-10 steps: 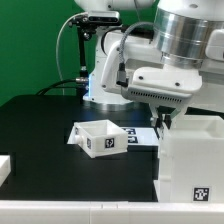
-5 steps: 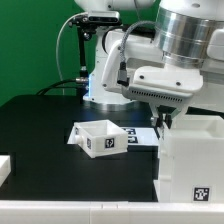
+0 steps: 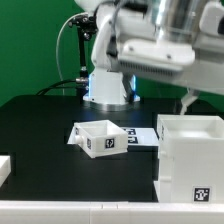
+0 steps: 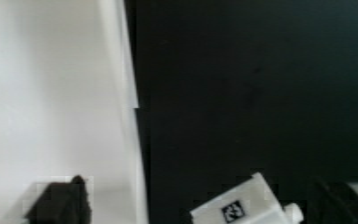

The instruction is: Assemble drawer

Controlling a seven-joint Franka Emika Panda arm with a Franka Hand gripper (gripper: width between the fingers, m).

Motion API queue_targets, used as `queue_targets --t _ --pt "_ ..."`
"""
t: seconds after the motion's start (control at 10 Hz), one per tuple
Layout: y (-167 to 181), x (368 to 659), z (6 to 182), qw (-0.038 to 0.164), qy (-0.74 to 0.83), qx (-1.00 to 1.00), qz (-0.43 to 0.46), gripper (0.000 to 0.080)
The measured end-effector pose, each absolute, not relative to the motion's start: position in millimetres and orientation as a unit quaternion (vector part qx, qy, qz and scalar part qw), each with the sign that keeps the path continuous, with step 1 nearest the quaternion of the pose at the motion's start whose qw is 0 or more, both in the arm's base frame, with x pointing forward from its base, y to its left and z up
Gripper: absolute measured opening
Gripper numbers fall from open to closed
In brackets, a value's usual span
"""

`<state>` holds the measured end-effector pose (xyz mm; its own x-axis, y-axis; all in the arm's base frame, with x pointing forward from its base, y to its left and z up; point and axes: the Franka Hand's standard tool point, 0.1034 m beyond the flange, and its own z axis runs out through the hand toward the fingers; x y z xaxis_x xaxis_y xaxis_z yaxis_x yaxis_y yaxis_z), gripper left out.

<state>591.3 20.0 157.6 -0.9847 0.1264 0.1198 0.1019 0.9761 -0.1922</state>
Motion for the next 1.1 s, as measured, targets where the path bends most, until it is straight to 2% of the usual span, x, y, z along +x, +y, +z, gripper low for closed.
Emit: queue_targets --t 0.1,0.2,0.3,0.7,1.1 --pt "9.3 585.6 174.3 0.057 -0.992 -0.061 0.099 0.0638" --pt "-2.7 575.7 180.8 0.058 -0.991 -0.064 0.103 0.0638" --pt "-12.7 567.0 180.4 0.063 -0.99 -0.072 0.106 0.0648" --pt "-14.5 567.3 177.5 0.063 -0.988 -0.097 0.105 0.0649" --pt "-41.9 544.9 156.8 0.078 -0.934 -0.33 0.108 0.0649"
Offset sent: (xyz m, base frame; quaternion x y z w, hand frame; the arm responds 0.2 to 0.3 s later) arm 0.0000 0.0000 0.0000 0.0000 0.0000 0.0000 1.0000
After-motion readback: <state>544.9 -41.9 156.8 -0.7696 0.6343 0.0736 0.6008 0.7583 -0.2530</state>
